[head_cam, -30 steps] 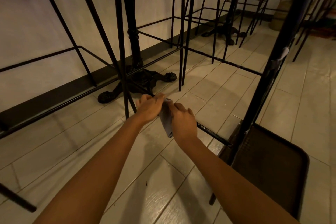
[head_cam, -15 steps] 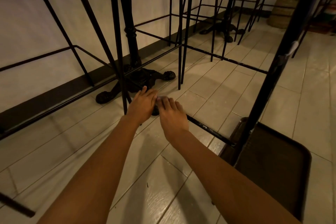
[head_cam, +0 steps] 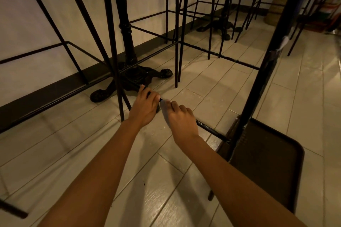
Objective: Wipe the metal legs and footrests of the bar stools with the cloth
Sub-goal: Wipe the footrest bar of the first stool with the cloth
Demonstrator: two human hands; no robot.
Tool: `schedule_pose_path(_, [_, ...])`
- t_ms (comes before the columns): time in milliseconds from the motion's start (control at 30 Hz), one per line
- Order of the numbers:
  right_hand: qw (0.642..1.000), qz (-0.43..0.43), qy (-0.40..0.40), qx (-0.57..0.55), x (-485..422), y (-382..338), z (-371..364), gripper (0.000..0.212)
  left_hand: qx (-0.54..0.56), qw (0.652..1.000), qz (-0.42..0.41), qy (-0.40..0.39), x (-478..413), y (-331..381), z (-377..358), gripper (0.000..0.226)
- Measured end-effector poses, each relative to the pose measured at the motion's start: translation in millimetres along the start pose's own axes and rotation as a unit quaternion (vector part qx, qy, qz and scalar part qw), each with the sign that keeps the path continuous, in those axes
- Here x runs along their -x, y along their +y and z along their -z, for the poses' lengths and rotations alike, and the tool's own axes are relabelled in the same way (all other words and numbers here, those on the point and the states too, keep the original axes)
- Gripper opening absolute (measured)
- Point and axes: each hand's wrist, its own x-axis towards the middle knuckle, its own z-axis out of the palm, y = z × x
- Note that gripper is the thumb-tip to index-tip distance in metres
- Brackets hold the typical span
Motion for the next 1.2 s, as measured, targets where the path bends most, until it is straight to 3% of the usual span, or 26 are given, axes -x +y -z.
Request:
schedule_pose_path(133, [0.999, 0.028, -0.010, -0.027, 0, 6, -1, 0.068, -0.095, 0.994, -0.046, -0.032, -2, 2, 2, 0.037])
schedule_pose_path(367, [0.997, 0.058, 0.009, -0.048, 21, 25, 13, 0.081, -0.155, 0.987, -0.027, -0.030, 1, 18, 10, 0.041])
schedule_pose_path(700, [0.998, 0.026, -0.006, -0.063, 17, 23, 3, 0.054, -0.036, 0.997, -0.060, 0.010, 21, 32, -5, 0.033])
schedule_pose_path(900, [0.996, 0.032, -0.042, -0.068, 42, 41, 22, 0.076, -0.005, 0.998, -0.060, 0.024, 26, 37, -11, 0.039])
schedule_pose_path(1067, [0.998, 0.018, -0.036, -0.052, 32, 34, 24, 0.059, -0.011, 0.999, -0.026, -0.016, 19, 30, -23, 0.046])
schedule_pose_path(1200, [0.996, 0.016, -0.083, -0.042, 36, 33, 35, 0.068, 0.000, 0.999, -0.005, -0.036, 15, 26, -25, 0.047])
